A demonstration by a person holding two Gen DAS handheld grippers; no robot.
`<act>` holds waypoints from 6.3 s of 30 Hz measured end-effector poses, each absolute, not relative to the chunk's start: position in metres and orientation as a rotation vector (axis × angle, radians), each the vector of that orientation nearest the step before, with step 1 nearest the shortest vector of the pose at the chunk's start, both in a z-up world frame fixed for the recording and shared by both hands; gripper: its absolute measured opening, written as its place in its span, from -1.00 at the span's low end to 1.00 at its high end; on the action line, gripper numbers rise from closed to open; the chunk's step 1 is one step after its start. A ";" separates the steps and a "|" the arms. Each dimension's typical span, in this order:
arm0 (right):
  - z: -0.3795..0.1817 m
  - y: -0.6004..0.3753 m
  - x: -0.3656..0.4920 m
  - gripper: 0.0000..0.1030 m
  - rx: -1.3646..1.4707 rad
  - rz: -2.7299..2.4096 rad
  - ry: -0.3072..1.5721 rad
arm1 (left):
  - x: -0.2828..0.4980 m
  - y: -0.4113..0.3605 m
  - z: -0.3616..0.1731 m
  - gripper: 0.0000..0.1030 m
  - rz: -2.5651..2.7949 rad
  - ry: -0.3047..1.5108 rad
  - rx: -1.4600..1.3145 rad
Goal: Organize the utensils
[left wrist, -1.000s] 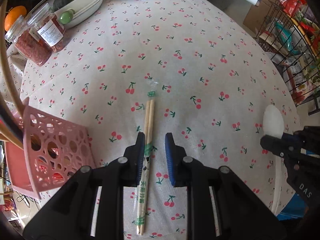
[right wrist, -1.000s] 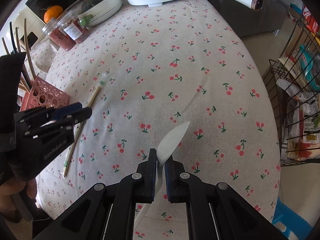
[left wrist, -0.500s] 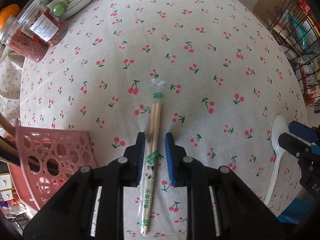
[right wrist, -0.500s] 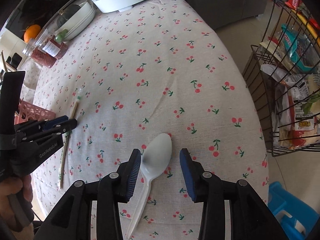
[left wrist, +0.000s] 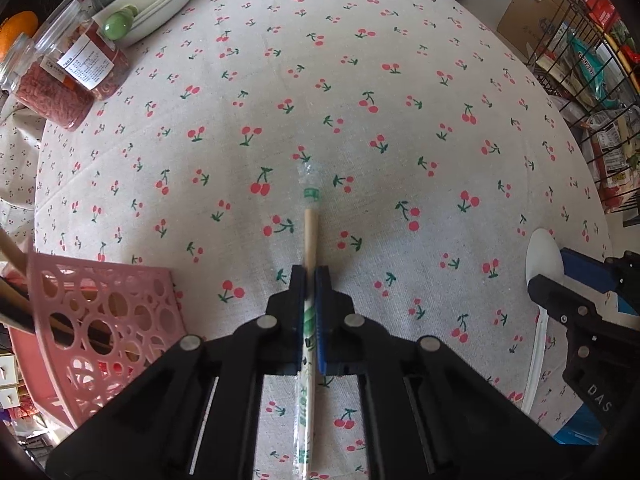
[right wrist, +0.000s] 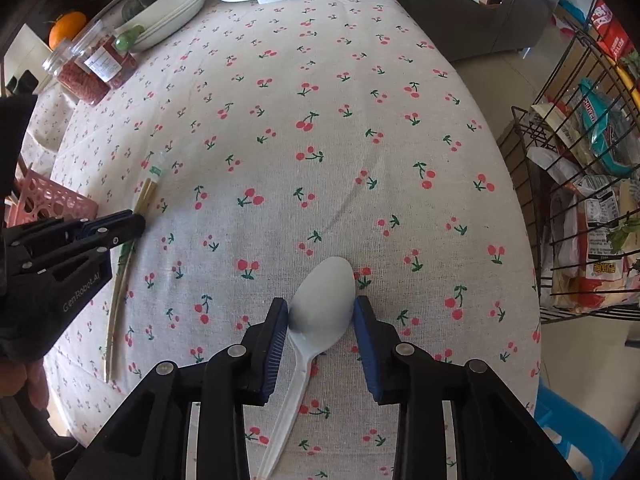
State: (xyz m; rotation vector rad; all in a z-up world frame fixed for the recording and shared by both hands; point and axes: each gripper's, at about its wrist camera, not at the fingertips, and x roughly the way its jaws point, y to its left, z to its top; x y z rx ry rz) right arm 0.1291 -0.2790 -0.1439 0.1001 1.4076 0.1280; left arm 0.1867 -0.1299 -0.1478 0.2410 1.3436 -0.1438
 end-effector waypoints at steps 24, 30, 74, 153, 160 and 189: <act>-0.132 -0.298 0.129 0.01 0.092 0.106 1.349 | 0.086 -0.081 -0.060 -0.89 -0.327 1.067 0.105; -0.148 -0.270 0.129 -0.32 -0.064 0.116 1.371 | 0.080 -0.075 -0.044 -0.89 -0.341 1.015 0.083; 0.006 -0.200 0.097 -0.33 0.228 0.193 0.681 | 0.088 0.035 -0.011 -0.88 -0.082 0.525 -0.184; 0.012 -0.193 -0.007 1.00 -0.063 0.038 0.860 | -0.001 0.004 -0.010 0.98 0.106 0.818 -0.015; 0.006 -0.189 -0.003 1.00 -0.069 0.042 0.877 | -0.002 -0.003 -0.012 0.98 0.099 0.825 -0.008; 0.005 -0.186 -0.003 1.00 -0.049 0.045 0.874 | -0.004 -0.006 -0.008 0.98 0.080 0.814 -0.028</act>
